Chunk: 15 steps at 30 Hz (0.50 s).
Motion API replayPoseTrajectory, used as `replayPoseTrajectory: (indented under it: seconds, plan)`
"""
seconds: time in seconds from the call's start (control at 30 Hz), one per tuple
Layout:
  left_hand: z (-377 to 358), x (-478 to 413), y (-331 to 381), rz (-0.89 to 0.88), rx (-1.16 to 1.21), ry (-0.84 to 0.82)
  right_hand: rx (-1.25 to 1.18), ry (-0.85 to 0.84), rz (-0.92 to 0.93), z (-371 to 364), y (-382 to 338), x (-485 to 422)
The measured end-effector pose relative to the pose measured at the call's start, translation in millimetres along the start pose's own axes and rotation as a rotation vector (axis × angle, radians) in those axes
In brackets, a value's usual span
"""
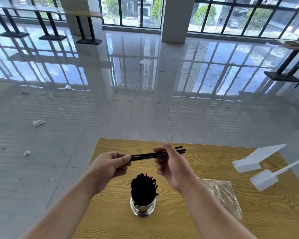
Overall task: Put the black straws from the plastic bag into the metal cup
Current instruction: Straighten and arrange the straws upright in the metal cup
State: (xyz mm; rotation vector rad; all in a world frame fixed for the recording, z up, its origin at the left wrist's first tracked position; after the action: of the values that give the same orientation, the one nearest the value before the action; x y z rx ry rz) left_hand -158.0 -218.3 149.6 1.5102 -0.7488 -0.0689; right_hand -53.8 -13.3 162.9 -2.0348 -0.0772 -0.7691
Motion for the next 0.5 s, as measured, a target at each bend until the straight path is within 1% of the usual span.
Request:
replayPoseTrajectory:
  seconds: [0.13, 0.23, 0.3, 0.37, 0.43, 0.5]
  plan:
    - [-3.3, -1.1, -28.2, 0.068, -0.198, -0.076, 0.316, 0.142, 0.156, 8.0, -12.1, 0.8]
    - [-0.9, -1.2, -44.5, 0.053, -0.458, -0.084, 0.594, 0.202, 0.283, 11.8, -16.1, 1.1]
    - [-0.7, 1.5, -53.6, 0.031, -0.711, -0.109, 0.838, 0.181, 0.336, 9.8, -10.8, 1.2]
    - [-5.8, 6.0, -61.4, 0.006, -0.938, -0.173, 1.024, 0.141, 0.342, 6.2, 0.5, 0.8]
    - [-13.1, 9.9, -67.8, -0.037, -1.098, -0.226, 1.113, 0.116, 0.328, 4.0, 13.7, -0.6]
    - [-21.1, 11.8, -72.9, -0.095, -1.218, -0.26, 1.127, 0.089, 0.296, 5.0, 29.8, -3.9]
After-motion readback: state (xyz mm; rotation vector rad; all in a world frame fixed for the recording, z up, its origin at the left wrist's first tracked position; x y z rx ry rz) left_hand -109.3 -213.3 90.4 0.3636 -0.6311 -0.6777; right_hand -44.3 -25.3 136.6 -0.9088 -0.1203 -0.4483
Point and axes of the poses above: each hand's wrist, its own x-axis away from the middle knuckle, its own z-axis out of the back of the hand, y = z × x, the point moved 5 cm from there along -x, towards the middle knuckle, and after that the axes turned 5 degrees about -z, right-handed, at the moved point
